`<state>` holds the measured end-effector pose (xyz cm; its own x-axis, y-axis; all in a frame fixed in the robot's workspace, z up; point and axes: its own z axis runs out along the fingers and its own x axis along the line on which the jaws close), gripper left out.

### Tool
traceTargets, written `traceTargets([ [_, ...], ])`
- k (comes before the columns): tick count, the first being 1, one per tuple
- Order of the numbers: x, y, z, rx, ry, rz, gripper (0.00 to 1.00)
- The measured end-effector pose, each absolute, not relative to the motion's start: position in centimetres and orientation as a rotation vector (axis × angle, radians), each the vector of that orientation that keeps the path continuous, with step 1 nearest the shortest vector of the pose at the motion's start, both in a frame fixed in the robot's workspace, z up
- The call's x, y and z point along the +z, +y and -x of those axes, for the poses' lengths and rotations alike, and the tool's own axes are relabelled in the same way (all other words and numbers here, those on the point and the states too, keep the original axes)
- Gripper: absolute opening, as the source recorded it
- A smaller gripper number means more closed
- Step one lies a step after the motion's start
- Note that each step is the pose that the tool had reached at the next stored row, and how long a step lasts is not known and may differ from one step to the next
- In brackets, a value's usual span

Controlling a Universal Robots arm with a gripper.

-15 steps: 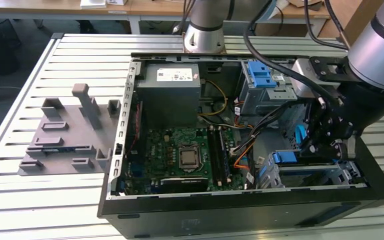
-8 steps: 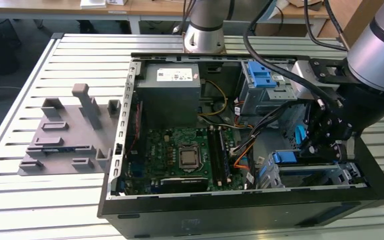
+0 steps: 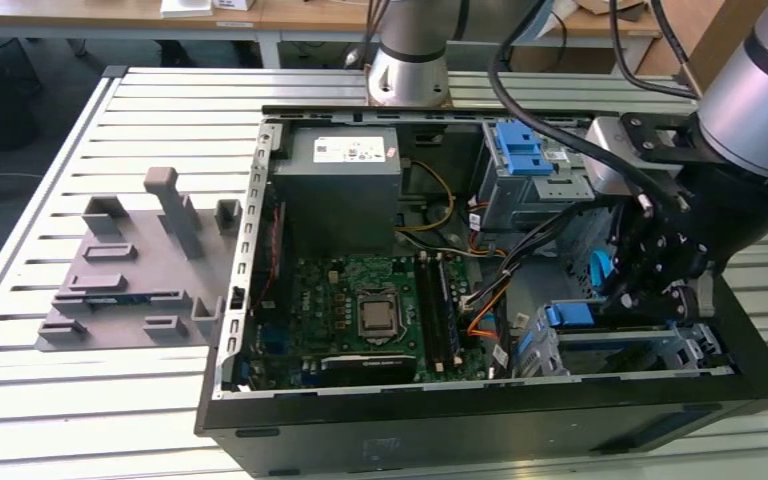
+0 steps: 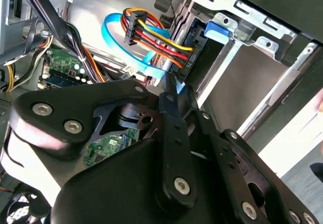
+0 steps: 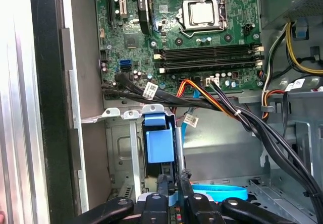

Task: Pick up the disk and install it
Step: 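Insert the second disk wire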

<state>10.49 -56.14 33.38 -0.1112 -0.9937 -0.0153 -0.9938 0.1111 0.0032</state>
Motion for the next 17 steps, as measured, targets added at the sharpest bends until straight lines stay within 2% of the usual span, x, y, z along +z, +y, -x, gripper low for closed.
traceTargets([
  [9,34.9,-56.1,-10.5,0.021,2.335,2.089,0.24],
  [13,34.9,-56.1,-10.5,0.021,2.335,2.089,0.11],
  [17,34.9,-56.1,-10.5,0.021,2.336,2.089,0.11],
])
